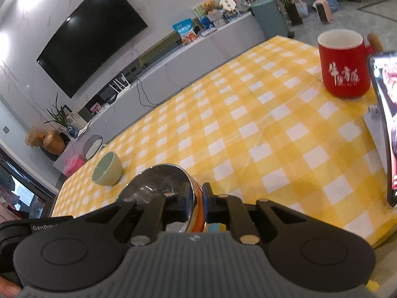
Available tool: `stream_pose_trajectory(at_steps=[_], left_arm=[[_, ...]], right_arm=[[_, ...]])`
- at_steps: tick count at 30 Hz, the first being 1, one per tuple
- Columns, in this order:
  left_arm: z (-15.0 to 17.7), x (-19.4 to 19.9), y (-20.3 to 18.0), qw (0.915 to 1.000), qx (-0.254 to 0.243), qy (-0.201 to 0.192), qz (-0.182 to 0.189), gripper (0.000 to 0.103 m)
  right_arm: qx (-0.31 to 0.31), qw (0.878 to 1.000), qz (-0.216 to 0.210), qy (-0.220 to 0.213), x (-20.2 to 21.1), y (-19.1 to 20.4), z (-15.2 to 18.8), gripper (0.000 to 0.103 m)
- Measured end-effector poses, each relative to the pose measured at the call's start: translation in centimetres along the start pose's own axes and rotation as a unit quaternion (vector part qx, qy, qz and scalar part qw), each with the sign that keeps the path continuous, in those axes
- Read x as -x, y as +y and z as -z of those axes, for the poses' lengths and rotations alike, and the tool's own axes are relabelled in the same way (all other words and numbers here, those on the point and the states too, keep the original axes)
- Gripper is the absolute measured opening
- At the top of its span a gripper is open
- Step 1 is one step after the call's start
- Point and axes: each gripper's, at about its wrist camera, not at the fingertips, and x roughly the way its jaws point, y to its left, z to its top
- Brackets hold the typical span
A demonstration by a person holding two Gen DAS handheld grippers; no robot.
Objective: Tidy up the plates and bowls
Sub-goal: 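Open both grippers and pull them back from the nested bowls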
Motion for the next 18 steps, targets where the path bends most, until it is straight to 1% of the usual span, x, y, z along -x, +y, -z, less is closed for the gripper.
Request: stream_pose_trajectory(at_steps=[1,2,3,5,8,9,13,15,16,18], left_arm=[[-0.2,0.3,0.0,1.0000,-0.005,-0.004,-0.002,0.015],[-0.3,0.5,-0.1,0.9999,-0.011,-0.007,-0.004,0.016],[-0.5,0.8,-0.1,0.9997,-0.019,-0.011,-0.008,0.017],[-1.0,1.3,-0.2,0.9992,-0.033,-0.016,-0.013,0.020],[-1.8,2.0,-0.1,0.9980,-0.055,-0.022,-0.021,0.021],[-2.0,2.2,-0.1,0.9973,-0.064,-0.024,-0.025,0.021],[-3.0,2.6,0.2,0.9947,-0.093,-0.023,-0.036,0.024],[-3.6,2.7,0.6,0.9940,-0.099,-0.021,-0.040,0.024],[-3.9,2.9,0.8,0.9935,-0.103,-0.022,-0.043,0.024],[-4.7,3.1,1.4,0.9923,-0.110,-0.027,-0.050,0.025]], right_arm=[[0.005,1.000,-0.002,-0.005,0.2,0.2,0.0,0.015],[0.010,1.000,-0.001,-0.009,0.4,0.4,0.0,0.023],[0.015,1.000,0.000,-0.013,0.6,0.6,-0.1,0.028],[0.027,0.999,0.002,-0.022,0.8,1.2,-0.3,0.029],[0.045,0.998,0.004,-0.031,0.9,2.3,-0.7,0.033],[0.050,0.998,0.003,-0.032,0.9,2.6,-0.8,0.034],[0.082,0.996,-0.018,-0.022,0.2,5.0,-1.3,0.035],[0.099,0.995,-0.030,-0.014,-0.4,6.5,-1.5,0.041],[0.109,0.993,-0.034,-0.009,-0.9,7.3,-1.6,0.042],[0.127,0.991,-0.038,0.003,-1.8,8.8,-1.7,0.047]])
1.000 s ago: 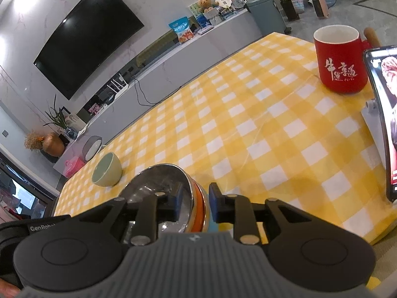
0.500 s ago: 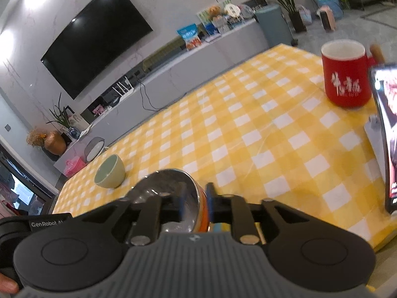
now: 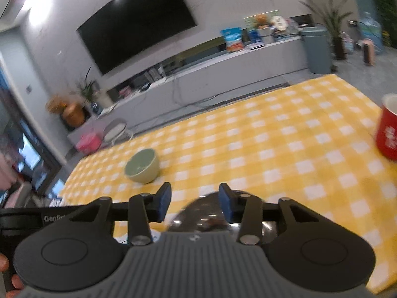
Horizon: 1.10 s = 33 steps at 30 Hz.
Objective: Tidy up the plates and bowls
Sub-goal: 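Open both grippers and pull them back from the nested bowls, then move both grippers to the pale green bowl and close them on its rim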
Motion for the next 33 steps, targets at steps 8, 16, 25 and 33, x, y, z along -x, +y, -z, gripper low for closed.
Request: stream_pose_trajectory(at_steps=[8,16,25,33], left_arm=[[-2.7,-0.4,4.1,0.9981,-0.011,-0.025,-0.054,0.032],[-5.9,-2.4,7.7,0.9966,-0.016,-0.014,-0.080,0.033],[-9.5,-7.5,11.3,0.9980,0.037,0.023,-0.045,0.036],[-10.4,-13.9,13.9,0.9935,0.079,0.072,-0.038,0.036]], right_arm=[[0.026,0.998,-0.009,0.050,-4.9,4.6,-1.6,0.054],[0.017,0.994,-0.009,0.107,-10.7,8.2,-4.5,0.062],[-0.006,0.983,0.008,0.185,-18.6,9.9,-7.5,0.062],[-0.100,0.967,0.053,0.229,-25.4,9.1,-6.9,0.047]])
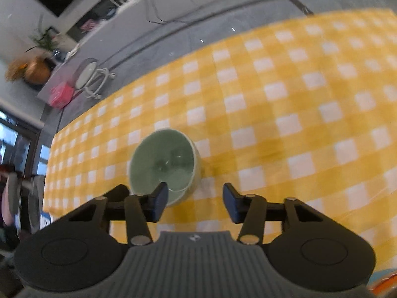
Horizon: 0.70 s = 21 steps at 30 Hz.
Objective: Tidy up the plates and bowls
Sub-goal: 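Move both grippers to the pale green bowl and close them on its rim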
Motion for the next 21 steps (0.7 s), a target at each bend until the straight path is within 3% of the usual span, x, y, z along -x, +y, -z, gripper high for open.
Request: stream_pose_trajectory(at_steps=[5,13,21], left_arm=[[-0.3,-2.0,0.9,0.9995,0.029,0.013,-0.004,0.036],[-0.4,-3.7,0.6,0.9993,0.026,0.025,-0.012,0.035],[-0.2,-4.1,0.1,0.9991,0.026,0.033,-0.005,0.011]], right_arm=[[-0.015,1.000,0.014,0.006,-2.7,0.6,-0.3,0.042],[-0.037,0.999,0.016,0.026,-4.8,0.0,-0.4,0.029],[-0.039,0.999,-0.005,0.028,-5.0,-0.5,-0.6,0.016]])
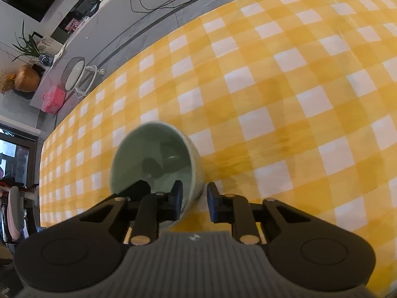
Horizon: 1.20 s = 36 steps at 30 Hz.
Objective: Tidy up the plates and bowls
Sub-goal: 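Move both grippers to the pale green bowl and close them on its rim, then lift the green bowl off the table with both grippers, then carry the green bowl with both grippers and lower it into the orange bowl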
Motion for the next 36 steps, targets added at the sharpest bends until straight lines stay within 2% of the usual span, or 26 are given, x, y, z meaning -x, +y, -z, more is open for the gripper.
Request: stream_pose_trajectory(at_steps=[9,19,26,36], left_arm=[[0.3,0.8,-0.3,1.0000,-0.002,-0.003,-0.008,0.008],[1.8,4.0,-1.0,0.9998,-0.008,-0.017,-0.003,0.007],[4.1,7.5,-1.8,0.9998,-0.002,-0.017,-0.014,0.007],[8.1,13.4,-4.2,0.9996,-0.001,-0.027,0.001,0.007]], right_arm=[[0.004,1.000,0.017,0.001,0.4,0.5,0.5,0.012],[0.011,1.000,0.007,-0.010,3.0,0.4,2.3,0.010],[0.012,1.000,-0.011,-0.014,6.5,-0.6,4.7,0.010],[0.019,0.998,-0.052,-0.026,13.1,-3.7,9.1,0.010]])
